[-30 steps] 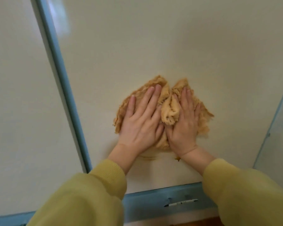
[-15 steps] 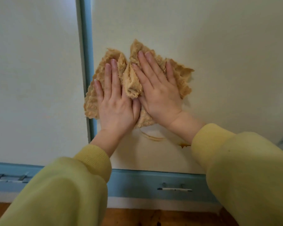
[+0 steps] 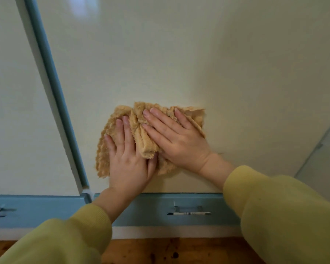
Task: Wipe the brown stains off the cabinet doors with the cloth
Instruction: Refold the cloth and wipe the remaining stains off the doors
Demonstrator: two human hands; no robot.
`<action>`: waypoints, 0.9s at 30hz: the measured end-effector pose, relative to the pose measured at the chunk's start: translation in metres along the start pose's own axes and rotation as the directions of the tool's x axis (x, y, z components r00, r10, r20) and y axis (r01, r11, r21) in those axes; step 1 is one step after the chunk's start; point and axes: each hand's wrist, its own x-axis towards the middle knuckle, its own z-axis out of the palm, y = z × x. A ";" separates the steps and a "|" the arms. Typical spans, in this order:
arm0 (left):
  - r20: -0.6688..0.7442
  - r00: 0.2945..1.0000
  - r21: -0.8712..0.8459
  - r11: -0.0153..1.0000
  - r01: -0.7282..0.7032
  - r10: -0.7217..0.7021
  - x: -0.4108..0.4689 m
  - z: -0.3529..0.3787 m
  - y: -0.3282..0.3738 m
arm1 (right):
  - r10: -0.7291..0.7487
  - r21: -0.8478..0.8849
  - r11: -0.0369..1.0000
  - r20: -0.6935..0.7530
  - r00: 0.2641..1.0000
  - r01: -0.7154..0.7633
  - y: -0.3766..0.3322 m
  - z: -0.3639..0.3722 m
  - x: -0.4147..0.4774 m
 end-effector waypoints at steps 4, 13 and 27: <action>0.040 0.991 -0.009 0.992 -0.125 0.125 0.005 0.006 0.031 | 0.032 -0.012 0.999 0.001 0.999 -0.032 0.028 -0.013 -0.034; 0.016 0.956 -0.043 0.956 -0.291 0.292 0.031 0.036 0.140 | 0.249 -0.090 0.965 0.015 0.968 -0.246 0.096 -0.049 -0.125; 0.109 0.700 -0.049 0.707 -0.706 0.706 0.007 0.074 0.217 | 0.988 0.343 0.073 0.102 0.114 -0.936 0.032 -0.065 -0.226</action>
